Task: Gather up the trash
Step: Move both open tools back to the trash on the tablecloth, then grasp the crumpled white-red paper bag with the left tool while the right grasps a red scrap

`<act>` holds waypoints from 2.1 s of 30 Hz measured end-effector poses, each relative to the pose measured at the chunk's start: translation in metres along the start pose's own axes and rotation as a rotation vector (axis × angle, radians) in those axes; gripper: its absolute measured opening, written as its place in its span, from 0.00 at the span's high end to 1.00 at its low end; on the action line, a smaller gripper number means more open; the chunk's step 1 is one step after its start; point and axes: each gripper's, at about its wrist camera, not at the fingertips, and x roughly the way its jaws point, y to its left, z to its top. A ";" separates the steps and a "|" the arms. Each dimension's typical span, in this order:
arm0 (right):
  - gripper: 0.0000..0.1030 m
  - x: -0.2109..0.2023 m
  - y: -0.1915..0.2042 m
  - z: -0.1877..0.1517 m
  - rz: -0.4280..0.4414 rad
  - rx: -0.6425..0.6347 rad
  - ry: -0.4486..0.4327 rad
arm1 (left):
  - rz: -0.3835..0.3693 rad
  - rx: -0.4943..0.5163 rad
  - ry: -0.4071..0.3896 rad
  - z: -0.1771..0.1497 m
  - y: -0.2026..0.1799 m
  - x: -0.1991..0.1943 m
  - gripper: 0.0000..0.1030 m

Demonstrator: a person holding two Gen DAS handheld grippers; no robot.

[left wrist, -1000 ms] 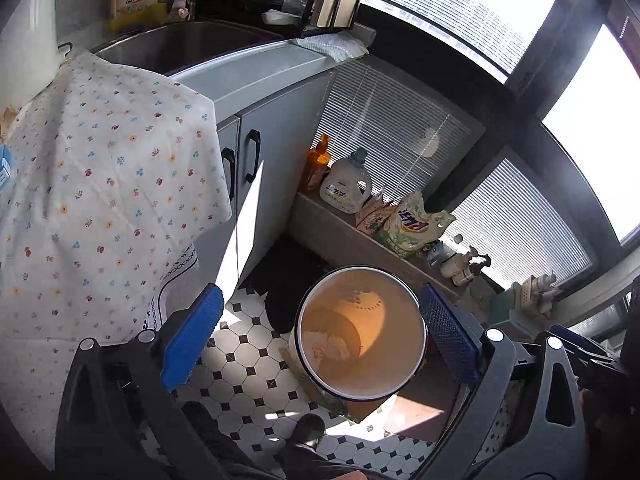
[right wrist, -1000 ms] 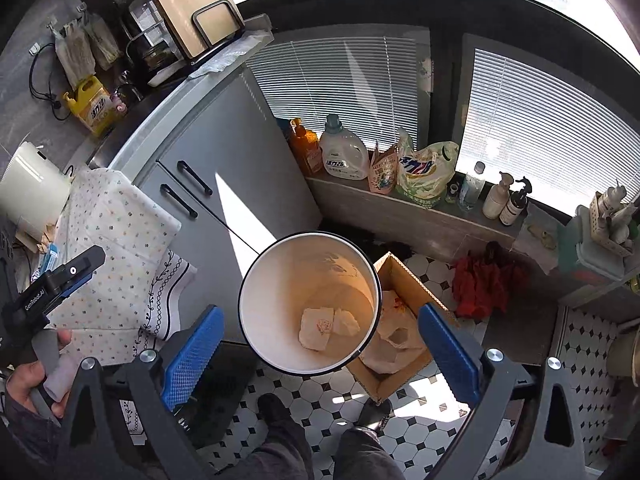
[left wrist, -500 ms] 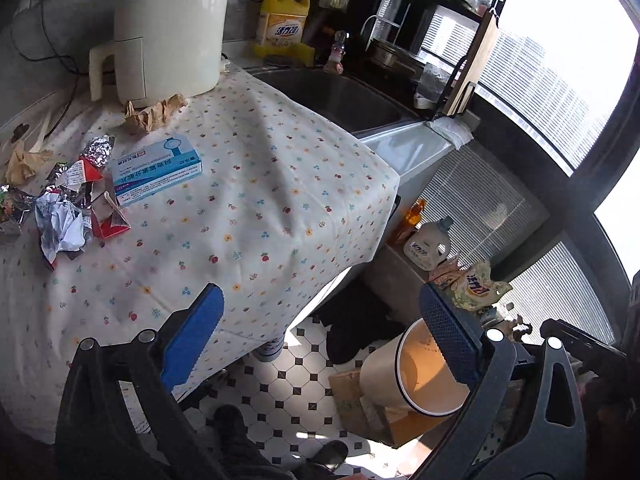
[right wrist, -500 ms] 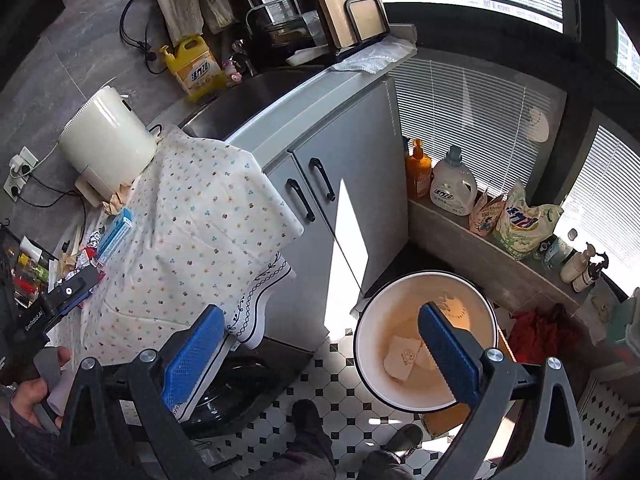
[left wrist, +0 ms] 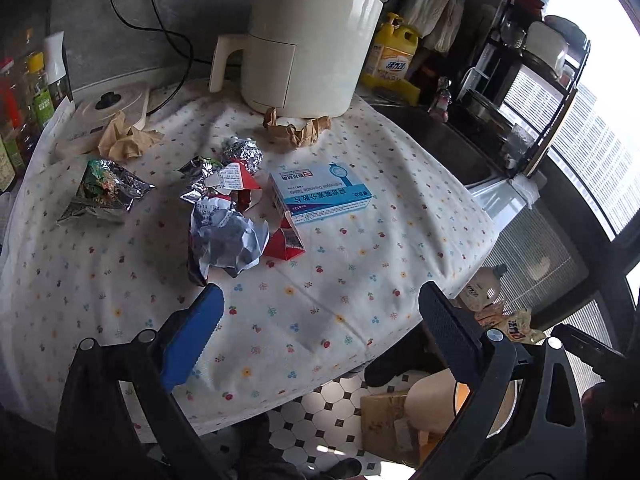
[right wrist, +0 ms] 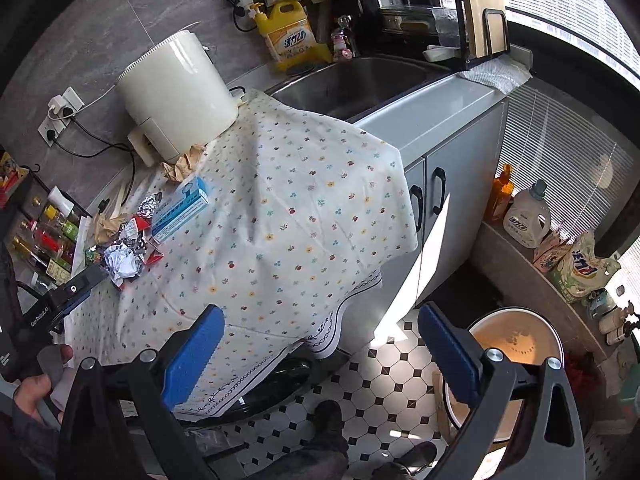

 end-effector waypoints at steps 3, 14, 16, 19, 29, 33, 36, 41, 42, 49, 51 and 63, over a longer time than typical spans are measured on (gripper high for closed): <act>0.08 0.008 0.019 0.005 0.004 -0.021 0.003 | 0.009 -0.028 0.000 0.004 0.021 0.004 0.06; 0.08 0.026 0.057 0.016 -0.044 -0.051 0.013 | -0.018 -0.074 0.045 0.025 0.066 0.052 0.06; 0.08 0.030 0.063 0.019 -0.053 -0.058 0.015 | -0.028 -0.084 0.056 0.027 0.072 0.062 0.06; 0.08 0.037 0.071 0.022 -0.059 -0.067 0.021 | -0.051 -0.105 0.071 0.030 0.081 0.074 0.07; 0.08 0.073 0.123 0.032 -0.006 -0.137 0.047 | -0.125 -0.074 0.065 0.038 0.092 0.066 0.60; 0.08 0.094 0.151 0.035 0.037 -0.184 0.064 | -0.122 -0.082 0.025 0.041 0.105 0.043 0.61; 0.11 0.111 0.172 0.035 0.072 -0.215 0.089 | -0.093 -0.095 0.000 0.041 0.121 0.028 0.61; 0.20 0.139 0.202 0.034 0.117 -0.251 0.140 | -0.031 -0.119 -0.028 0.037 0.146 0.007 0.61; 0.21 0.145 0.207 0.033 0.125 -0.256 0.149 | -0.022 -0.125 -0.032 0.036 0.151 0.004 0.61; 0.23 0.177 0.229 0.032 0.145 -0.261 0.200 | 0.033 -0.157 -0.046 0.028 0.175 -0.014 0.60; 0.42 0.182 0.231 0.031 0.127 -0.264 0.205 | 0.042 -0.162 -0.048 0.027 0.178 -0.017 0.60; 0.80 0.149 0.197 0.033 0.159 -0.232 0.188 | -0.011 -0.124 -0.045 0.030 0.144 -0.009 0.60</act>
